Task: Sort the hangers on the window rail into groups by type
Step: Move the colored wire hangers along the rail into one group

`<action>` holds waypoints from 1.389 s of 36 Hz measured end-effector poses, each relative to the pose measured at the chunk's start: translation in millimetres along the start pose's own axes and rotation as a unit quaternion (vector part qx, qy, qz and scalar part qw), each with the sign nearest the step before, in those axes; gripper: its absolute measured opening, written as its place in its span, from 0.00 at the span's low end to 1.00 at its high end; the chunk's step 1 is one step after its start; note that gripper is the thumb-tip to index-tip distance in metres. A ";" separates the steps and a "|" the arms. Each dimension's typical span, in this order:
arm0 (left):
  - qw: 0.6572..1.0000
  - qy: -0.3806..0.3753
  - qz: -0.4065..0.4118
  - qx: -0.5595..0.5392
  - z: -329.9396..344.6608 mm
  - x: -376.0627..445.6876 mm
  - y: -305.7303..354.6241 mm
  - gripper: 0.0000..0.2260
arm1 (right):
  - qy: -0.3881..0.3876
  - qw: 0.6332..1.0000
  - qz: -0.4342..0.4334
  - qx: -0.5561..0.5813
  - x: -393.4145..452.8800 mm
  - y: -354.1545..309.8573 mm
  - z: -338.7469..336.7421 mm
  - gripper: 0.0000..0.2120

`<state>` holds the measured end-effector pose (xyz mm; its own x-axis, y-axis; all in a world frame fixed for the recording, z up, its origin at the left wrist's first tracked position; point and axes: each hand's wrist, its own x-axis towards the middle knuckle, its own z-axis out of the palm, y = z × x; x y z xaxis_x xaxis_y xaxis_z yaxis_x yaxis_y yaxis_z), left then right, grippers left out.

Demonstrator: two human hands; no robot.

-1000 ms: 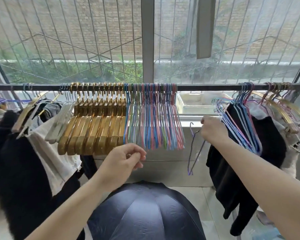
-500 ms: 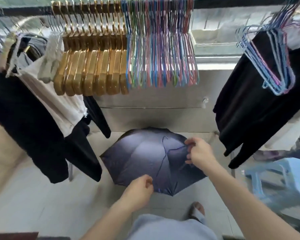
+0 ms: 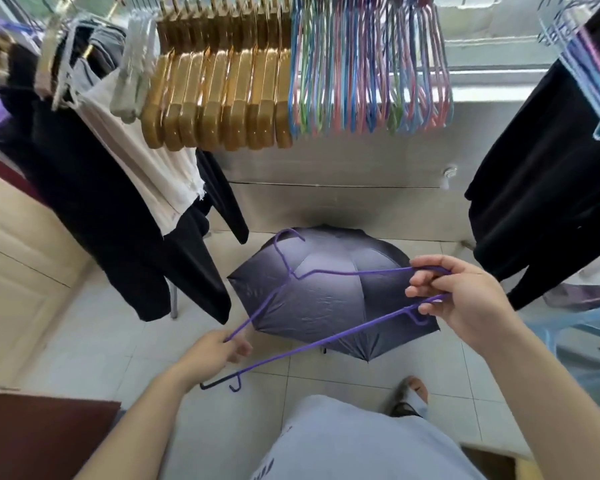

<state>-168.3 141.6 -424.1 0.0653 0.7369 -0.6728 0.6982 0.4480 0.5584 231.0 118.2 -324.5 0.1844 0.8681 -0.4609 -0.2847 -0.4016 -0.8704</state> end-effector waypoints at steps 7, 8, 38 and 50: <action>0.972 -0.192 0.026 -0.130 -47.4 -52.8 31.6 0.15 | 0.094 0.995 0.040 -0.001 19.4 29.2 -26.7 0.21; 0.965 -0.213 0.033 -0.150 -52.7 -58.3 37.2 0.16 | 0.097 0.994 0.052 0.019 20.7 33.4 -28.8 0.20; 0.994 0.014 0.062 -0.092 99.6 -31.6 126.3 0.11 | -0.139 0.965 0.211 -0.066 -8.8 87.1 73.2 0.16; 0.939 -0.169 0.287 0.086 128.7 -48.8 156.4 0.30 | 0.050 0.987 0.148 0.024 13.4 77.1 37.4 0.15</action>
<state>29.5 110.5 -366.4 0.6686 0.6163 -0.4160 0.5817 -0.0850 0.8090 176.4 109.9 -391.3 0.1770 0.6805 -0.7111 -0.3833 -0.6178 -0.6866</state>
